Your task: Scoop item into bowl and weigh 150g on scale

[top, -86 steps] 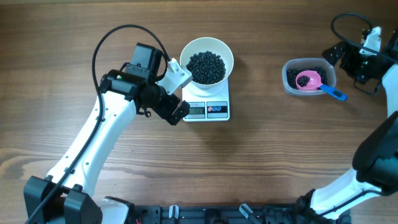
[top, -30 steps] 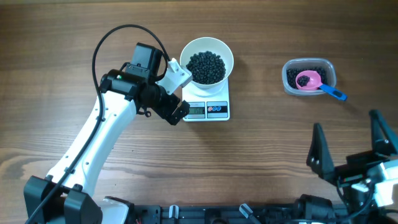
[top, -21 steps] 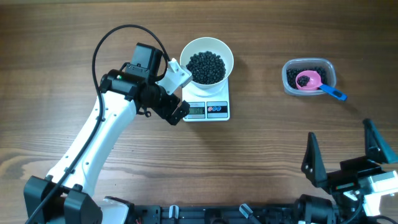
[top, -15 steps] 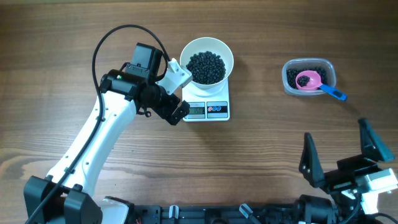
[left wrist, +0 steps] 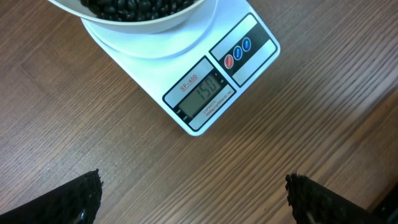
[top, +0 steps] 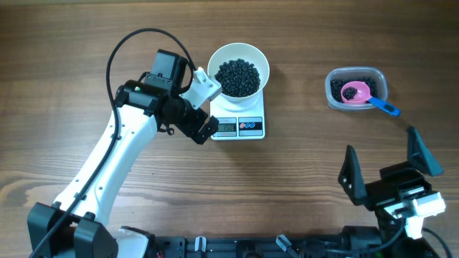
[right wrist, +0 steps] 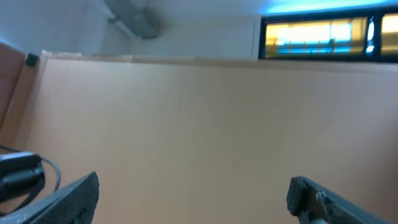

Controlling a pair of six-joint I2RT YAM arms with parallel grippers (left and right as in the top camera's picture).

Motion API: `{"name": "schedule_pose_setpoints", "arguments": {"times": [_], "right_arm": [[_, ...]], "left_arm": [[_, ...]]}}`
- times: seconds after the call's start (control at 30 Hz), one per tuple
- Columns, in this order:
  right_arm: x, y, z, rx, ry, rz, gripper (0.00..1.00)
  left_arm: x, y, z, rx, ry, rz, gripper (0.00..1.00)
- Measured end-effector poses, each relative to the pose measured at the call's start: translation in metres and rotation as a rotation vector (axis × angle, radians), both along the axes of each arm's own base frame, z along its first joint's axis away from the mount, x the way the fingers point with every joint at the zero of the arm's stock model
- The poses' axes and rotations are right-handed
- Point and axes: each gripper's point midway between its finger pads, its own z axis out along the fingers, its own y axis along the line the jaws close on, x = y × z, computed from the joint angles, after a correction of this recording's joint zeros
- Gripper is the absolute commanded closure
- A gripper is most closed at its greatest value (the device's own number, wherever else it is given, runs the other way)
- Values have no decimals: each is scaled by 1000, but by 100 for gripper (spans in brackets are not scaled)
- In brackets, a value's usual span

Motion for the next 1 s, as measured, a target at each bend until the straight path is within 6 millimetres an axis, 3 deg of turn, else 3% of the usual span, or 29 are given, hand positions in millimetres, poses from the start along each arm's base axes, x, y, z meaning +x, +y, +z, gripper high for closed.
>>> {"name": "schedule_pose_setpoints", "arguments": {"times": [0.23,0.43,0.67,1.0], "right_arm": [[-2,-3,-16,15,-117,-8,0],[10,-4,-42,26,-89,-6,0],[29,-5,-67,65,28,-2,0],[65,-9,-131,75,329,-37,0]], "left_arm": [[0,0,0,0,0,0,0],[0,0,0,0,0,0,0],[0,0,0,0,0,0,0],[0,0,0,0,0,0,0]]}}
